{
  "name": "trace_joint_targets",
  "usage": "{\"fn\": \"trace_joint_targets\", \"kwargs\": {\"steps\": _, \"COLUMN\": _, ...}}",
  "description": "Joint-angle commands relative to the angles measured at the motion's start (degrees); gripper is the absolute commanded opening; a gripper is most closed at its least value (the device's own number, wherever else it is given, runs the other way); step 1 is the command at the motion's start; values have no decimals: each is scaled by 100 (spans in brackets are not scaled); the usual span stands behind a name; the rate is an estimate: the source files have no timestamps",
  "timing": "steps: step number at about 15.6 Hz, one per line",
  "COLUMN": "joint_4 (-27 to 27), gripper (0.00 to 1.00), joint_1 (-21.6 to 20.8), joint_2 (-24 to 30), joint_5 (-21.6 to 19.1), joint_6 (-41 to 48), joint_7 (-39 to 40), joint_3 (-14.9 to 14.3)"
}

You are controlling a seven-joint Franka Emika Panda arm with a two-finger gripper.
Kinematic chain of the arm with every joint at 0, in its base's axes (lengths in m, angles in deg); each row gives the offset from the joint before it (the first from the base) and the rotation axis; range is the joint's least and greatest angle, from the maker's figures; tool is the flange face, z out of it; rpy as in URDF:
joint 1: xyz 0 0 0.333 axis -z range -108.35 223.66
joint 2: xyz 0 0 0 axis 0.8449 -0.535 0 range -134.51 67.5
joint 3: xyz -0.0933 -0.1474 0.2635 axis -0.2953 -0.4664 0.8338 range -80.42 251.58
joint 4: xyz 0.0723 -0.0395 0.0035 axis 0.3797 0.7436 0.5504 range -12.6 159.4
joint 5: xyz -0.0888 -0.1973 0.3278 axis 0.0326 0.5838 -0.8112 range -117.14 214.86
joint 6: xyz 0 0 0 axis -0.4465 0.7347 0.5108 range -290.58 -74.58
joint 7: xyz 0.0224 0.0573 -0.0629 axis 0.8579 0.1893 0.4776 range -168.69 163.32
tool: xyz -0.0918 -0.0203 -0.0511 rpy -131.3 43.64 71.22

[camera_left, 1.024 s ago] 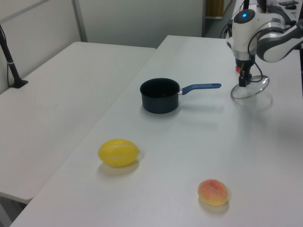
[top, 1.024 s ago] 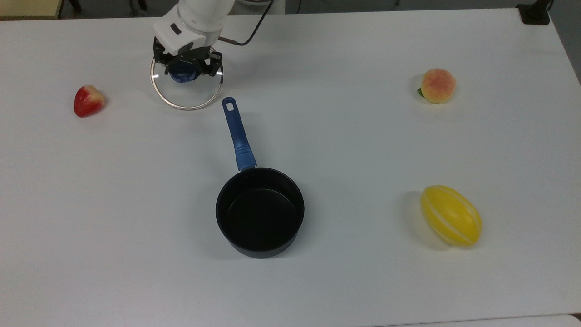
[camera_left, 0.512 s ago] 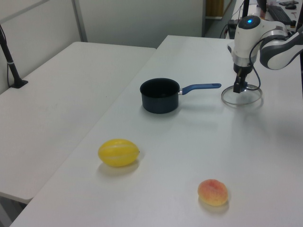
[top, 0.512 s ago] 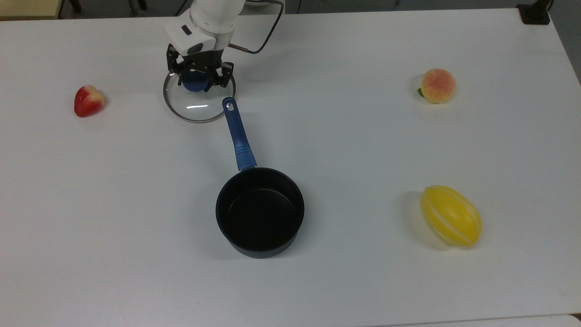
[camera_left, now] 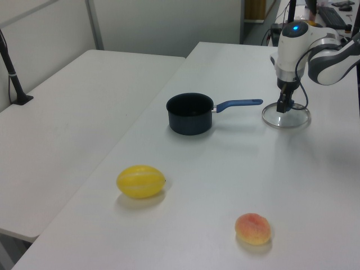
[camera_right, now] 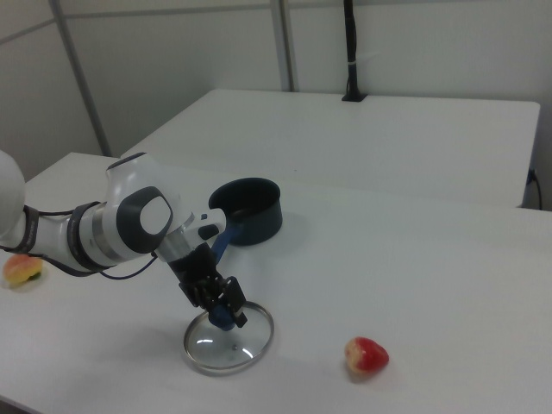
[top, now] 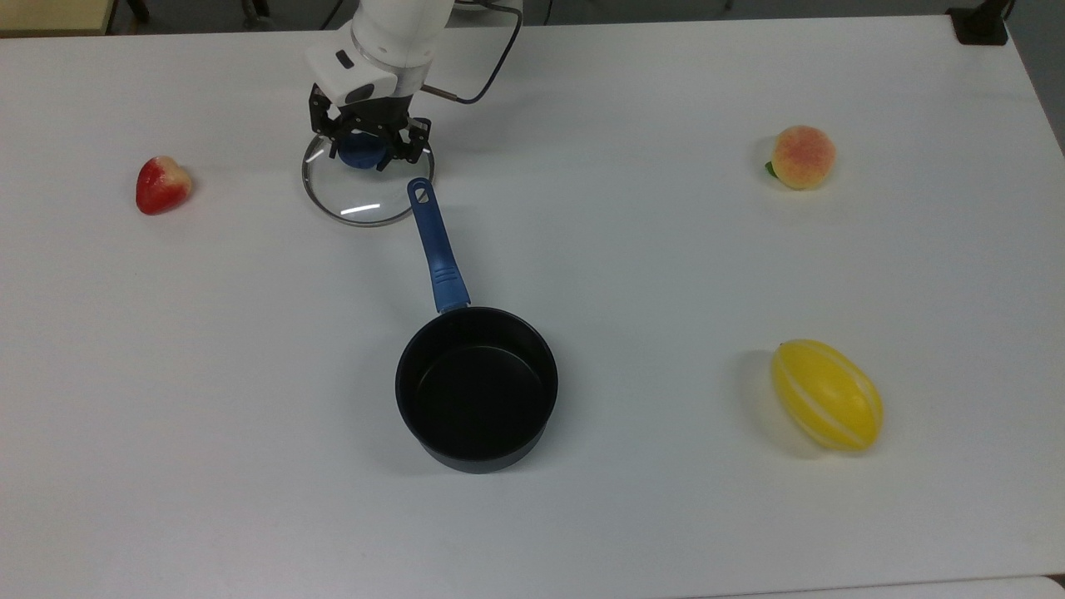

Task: Open lid
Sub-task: 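Open the gripper to release the lid knob and rise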

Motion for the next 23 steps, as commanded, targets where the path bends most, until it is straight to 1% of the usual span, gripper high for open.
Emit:
{"fn": "trace_joint_targets", "kwargs": {"steps": 1, "joint_4": 44, "gripper": 72, "joint_1": -70, "joint_2": 42, "joint_5": -236, "joint_6": 158, "joint_7": -88, "joint_3": 119}}
{"fn": "trace_joint_targets", "kwargs": {"steps": 2, "joint_4": 44, "gripper": 79, "joint_1": -70, "joint_2": 42, "joint_5": -236, "joint_6": 211, "joint_7": -79, "joint_3": 145}}
{"fn": "trace_joint_targets", "kwargs": {"steps": 3, "joint_4": 44, "gripper": 88, "joint_1": -70, "joint_2": 33, "joint_5": -236, "joint_6": 220, "joint_7": -79, "joint_3": 154}}
{"fn": "trace_joint_targets", "kwargs": {"steps": 5, "joint_4": 44, "gripper": 100, "joint_1": -70, "joint_2": 33, "joint_5": -236, "joint_6": 229, "joint_7": -88, "joint_3": 163}}
{"fn": "trace_joint_targets", "kwargs": {"steps": 7, "joint_4": 0, "gripper": 100, "joint_1": -79, "joint_2": 68, "joint_5": -236, "joint_6": 482, "joint_7": -88, "joint_3": 172}}
{"fn": "trace_joint_targets", "kwargs": {"steps": 8, "joint_4": -52, "gripper": 100, "joint_1": -88, "joint_2": 94, "joint_5": -236, "joint_6": 762, "joint_7": -70, "joint_3": 215}}
{"fn": "trace_joint_targets", "kwargs": {"steps": 10, "joint_4": -123, "gripper": 100, "joint_1": -79, "joint_2": 129, "joint_5": -236, "joint_6": 1281, "joint_7": -61, "joint_3": 391}}
{"fn": "trace_joint_targets", "kwargs": {"steps": 11, "joint_4": -149, "gripper": 100, "joint_1": -79, "joint_2": 199, "joint_5": -245, "joint_6": 1467, "joint_7": -26, "joint_3": 409}}
{"fn": "trace_joint_targets", "kwargs": {"steps": 14, "joint_4": -272, "gripper": 100, "joint_1": -79, "joint_2": 226, "joint_5": -350, "joint_6": 1539, "joint_7": -9, "joint_3": 409}}
{"fn": "trace_joint_targets", "kwargs": {"steps": 16, "joint_4": -368, "gripper": 100, "joint_1": -79, "joint_2": 287, "joint_5": -569, "joint_6": 1600, "joint_7": 9, "joint_3": 418}}
{"fn": "trace_joint_targets", "kwargs": {"steps": 17, "joint_4": -473, "gripper": 100, "joint_1": -88, "joint_2": 322, "joint_5": -657, "joint_6": 1783, "joint_7": 113, "joint_3": 470}}
{"fn": "trace_joint_targets", "kwargs": {"steps": 18, "joint_4": -622, "gripper": 100, "joint_1": -88, "joint_2": 331, "joint_5": -806, "joint_6": 2037, "joint_7": 289, "joint_3": 592}}
{"fn": "trace_joint_targets", "kwargs": {"steps": 20, "joint_4": -1061, "gripper": 100, "joint_1": -88, "joint_2": 314, "joint_5": -1280, "joint_6": 2521, "joint_7": 509, "joint_3": 856}}
{"fn": "trace_joint_targets", "kwargs": {"steps": 23, "joint_4": -1825, "gripper": 100, "joint_1": -79, "joint_2": 314, "joint_5": -1852, "joint_6": 3320, "joint_7": 545, "joint_3": 1050}}
